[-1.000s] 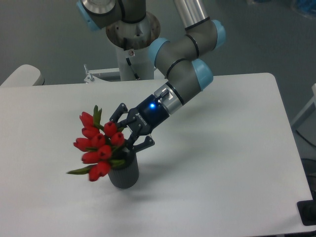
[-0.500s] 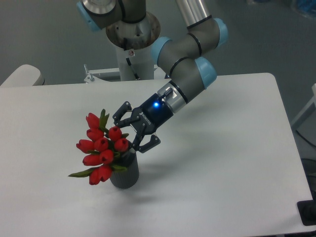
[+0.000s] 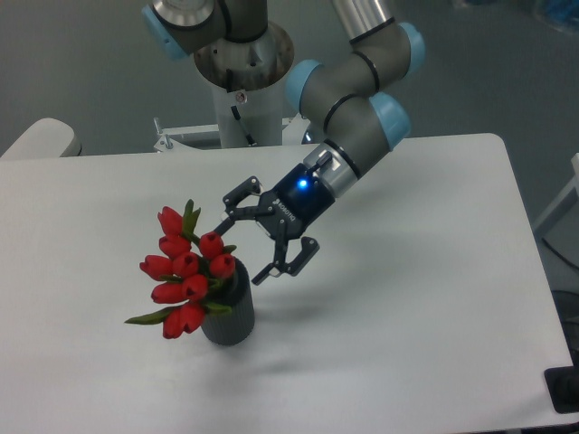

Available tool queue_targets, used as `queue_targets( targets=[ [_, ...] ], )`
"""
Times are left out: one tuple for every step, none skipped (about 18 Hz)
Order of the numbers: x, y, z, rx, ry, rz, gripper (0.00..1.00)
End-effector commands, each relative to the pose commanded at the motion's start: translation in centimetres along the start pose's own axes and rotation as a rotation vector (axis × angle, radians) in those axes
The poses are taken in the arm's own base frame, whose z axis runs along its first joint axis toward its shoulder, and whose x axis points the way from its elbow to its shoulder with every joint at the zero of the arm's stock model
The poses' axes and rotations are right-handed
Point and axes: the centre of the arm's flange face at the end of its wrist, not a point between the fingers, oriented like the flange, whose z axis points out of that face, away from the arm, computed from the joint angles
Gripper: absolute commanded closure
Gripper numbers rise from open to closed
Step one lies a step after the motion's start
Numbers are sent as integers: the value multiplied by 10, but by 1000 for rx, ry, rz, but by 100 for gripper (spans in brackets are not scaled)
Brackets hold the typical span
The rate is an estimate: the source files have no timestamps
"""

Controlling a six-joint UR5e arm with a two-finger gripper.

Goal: Insert the flowers into the vase

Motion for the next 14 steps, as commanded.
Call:
queue_targets(
  targets=[
    [-5, -2, -10, -10, -22, 3, 0],
    [-11, -6, -19, -13, -42, 8, 0],
    [-20, -8, -30, -14, -65, 14, 0],
    [-28, -10, -43, -18, -90, 17, 0],
    [-37, -10, -55, -33, -118, 22, 0],
    [-44, -12, -65, -71, -145, 31, 0],
    [-52, -11, -76, -127, -176, 37, 0],
    [-60, -9, -87, -187, -207, 46, 0],
    [-66, -10, -94, -231, -228, 50, 0],
    [-71, -13, -98, -267, -242, 56, 0],
    [-77, -17, -101, -302, -257, 67, 0],
    [-85, -20, -107, -355, -278, 78, 0],
    [-90, -23, -112, -416, -300, 85, 0],
    [-93, -25, -113, -476, -315, 82, 0]
  ],
)
